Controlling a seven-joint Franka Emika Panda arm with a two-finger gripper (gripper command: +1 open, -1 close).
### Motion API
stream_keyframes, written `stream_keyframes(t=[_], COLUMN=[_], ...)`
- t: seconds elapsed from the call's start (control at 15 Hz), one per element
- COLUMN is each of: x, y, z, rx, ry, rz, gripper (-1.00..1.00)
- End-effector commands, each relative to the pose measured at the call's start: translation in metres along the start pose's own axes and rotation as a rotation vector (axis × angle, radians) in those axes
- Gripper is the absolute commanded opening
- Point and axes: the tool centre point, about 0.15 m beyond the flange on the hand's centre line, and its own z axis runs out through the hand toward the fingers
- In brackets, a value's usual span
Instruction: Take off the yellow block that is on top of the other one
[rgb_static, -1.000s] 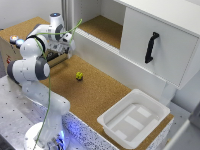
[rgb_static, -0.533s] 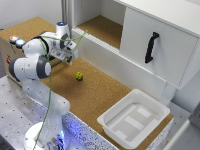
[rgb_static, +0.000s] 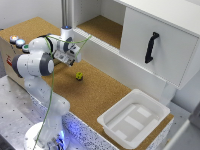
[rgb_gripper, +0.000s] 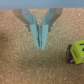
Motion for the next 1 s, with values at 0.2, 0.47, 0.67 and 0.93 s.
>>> stream_keyframes(t=[0.2, 0.47, 0.67, 0.93], x=[0.0, 0.003, -0.005, -0.013], y=[0.034, 0.071, 0.113, 0.2], z=[0.031, 0.024, 0.025, 0.022], rx=[0.022, 0.015, -0.009, -0.085], ry=[-0.042, -0.028, -0.031, -0.027], rz=[0.048, 0.119, 0.186, 0.357], gripper=[-1.0, -1.0, -1.0, -1.0])
